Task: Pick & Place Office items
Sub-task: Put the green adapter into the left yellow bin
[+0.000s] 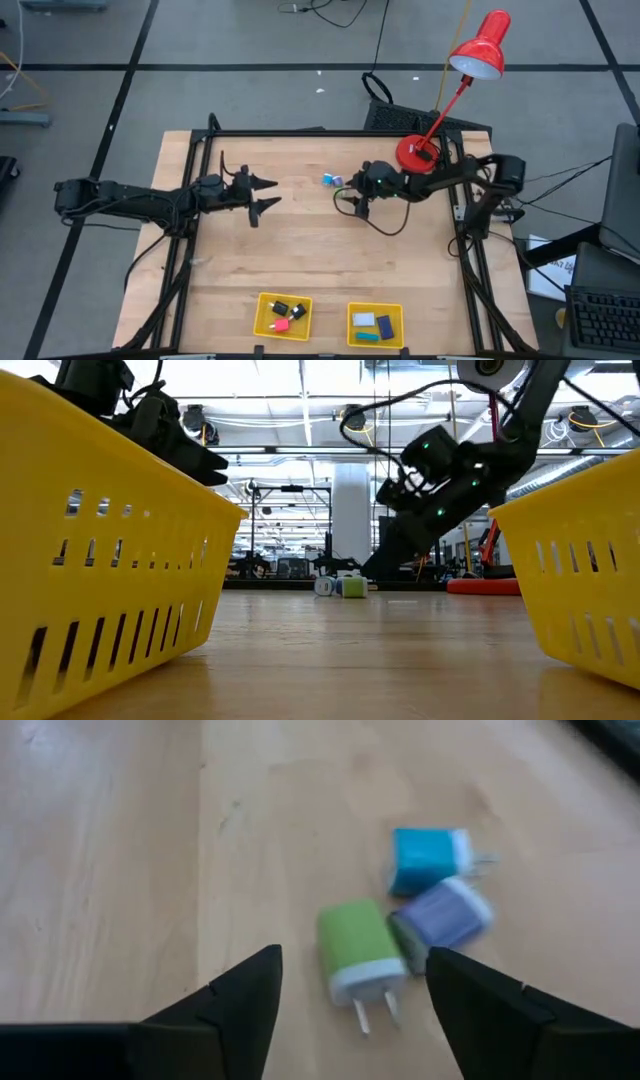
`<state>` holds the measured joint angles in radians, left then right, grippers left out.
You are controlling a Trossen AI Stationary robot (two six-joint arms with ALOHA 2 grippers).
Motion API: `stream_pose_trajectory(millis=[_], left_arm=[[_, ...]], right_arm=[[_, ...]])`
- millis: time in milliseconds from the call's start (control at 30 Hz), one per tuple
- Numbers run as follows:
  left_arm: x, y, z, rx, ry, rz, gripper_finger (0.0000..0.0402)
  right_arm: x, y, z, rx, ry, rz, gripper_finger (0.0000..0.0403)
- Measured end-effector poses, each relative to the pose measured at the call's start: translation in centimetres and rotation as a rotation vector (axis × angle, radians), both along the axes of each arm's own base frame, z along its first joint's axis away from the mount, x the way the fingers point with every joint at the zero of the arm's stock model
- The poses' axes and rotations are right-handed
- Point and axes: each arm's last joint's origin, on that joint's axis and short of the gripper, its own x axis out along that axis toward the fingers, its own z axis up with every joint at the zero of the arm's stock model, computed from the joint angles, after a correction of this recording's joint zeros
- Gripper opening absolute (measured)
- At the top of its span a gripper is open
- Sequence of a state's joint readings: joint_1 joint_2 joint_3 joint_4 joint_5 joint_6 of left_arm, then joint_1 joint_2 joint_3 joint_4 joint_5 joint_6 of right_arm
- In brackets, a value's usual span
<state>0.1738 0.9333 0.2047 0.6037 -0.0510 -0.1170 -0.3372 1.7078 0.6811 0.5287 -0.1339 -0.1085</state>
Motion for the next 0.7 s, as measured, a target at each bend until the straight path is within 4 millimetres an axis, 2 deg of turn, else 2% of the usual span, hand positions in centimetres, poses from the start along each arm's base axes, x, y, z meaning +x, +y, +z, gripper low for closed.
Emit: stream_pose_trajectory(millis=[233, 333, 600, 700], left_arm=[[0.0, 0.0, 0.0, -0.021, -0.004, 0.005, 0.0241], [0.0, 0.0, 0.0, -0.022, -0.004, 0.005, 0.0241], [0.0, 0.0, 0.0, -0.06, -0.013, 0.01, 0.0241], [0.0, 0.0, 0.0, -0.07, -0.015, 0.011, 0.0241]], right_arm=[[2.1, -0.6, -1.7, 0.019, 0.013, 0.055, 0.0206], [2.4, -0.5, -2.2, 0.03, 0.032, 0.059, 0.0196], [2.9, 0.2, -1.8, 0.06, -0.016, 0.048, 0.0181], [3.4, 0.6, -1.4, 0.041, -0.062, -0.017, 0.0181]])
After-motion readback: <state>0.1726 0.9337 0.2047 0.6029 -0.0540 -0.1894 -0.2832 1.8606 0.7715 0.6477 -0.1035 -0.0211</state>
